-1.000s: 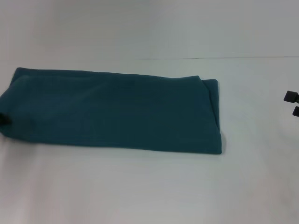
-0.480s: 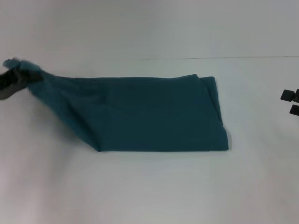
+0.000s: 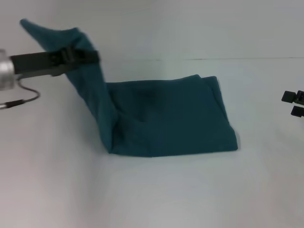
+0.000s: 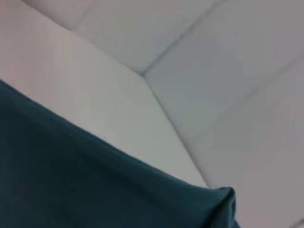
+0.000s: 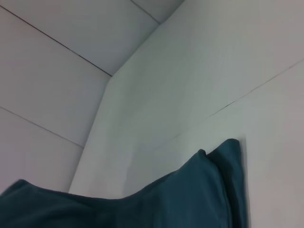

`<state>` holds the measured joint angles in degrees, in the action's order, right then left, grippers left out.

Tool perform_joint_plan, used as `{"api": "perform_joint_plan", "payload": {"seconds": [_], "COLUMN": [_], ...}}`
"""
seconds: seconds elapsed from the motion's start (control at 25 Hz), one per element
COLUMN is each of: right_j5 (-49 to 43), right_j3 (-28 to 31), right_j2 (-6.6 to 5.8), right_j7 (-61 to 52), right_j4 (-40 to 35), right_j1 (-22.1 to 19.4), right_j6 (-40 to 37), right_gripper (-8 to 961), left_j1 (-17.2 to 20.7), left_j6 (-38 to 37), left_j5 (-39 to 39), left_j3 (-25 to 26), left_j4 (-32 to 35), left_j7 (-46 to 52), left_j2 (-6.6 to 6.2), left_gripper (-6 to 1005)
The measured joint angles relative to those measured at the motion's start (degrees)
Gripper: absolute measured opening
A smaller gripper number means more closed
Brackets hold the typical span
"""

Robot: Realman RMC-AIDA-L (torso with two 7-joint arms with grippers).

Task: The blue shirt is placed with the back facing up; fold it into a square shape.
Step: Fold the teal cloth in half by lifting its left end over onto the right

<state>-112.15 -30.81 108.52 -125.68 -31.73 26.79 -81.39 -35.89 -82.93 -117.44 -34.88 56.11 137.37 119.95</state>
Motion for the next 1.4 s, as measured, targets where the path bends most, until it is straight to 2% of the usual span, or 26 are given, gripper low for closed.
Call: {"api": "perform_joint_plan", "payload": {"seconds": [0.32, 0.64, 0.92, 1.08, 1.4], "right_j5": [0.0, 0.0, 0.01, 0.01, -0.1], "right_j3": [-0.04, -0.13, -0.26, -0.34, -0.42], "right_j2": [0.02, 0.12, 0.19, 0.14, -0.23], "right_j7": [0.0, -0.01, -0.12, -0.1, 0.06], "right_j4": [0.0, 0.0, 0.05, 0.61, 1.27], "right_j1": [0.32, 0.52, 0.55, 0.49, 0.31], "right_j6": [0.0, 0.03, 0.1, 0.1, 0.09], "right_gripper": [942, 941, 942, 942, 941], "left_j1": [-3.01, -5.31, -9.56, -10.48, -11.4], "left_j6": [1.76, 8.95, 17.85, 21.18, 23.12], "left_j5": [0.2, 0.39, 3.25, 6.89, 9.9], "left_j3": [-7.82, -17.58, -28.14, -33.17, -38.44], "left_j4": [-0.13, -1.43, -9.19, -11.59, -13.17], "left_j7": [-0.95, -1.14, -2.29, -3.6, -5.85], "left_j2": [1.87, 4.03, 4.34, 4.5, 4.61], "left_gripper": [38, 45, 51, 54, 61]}}
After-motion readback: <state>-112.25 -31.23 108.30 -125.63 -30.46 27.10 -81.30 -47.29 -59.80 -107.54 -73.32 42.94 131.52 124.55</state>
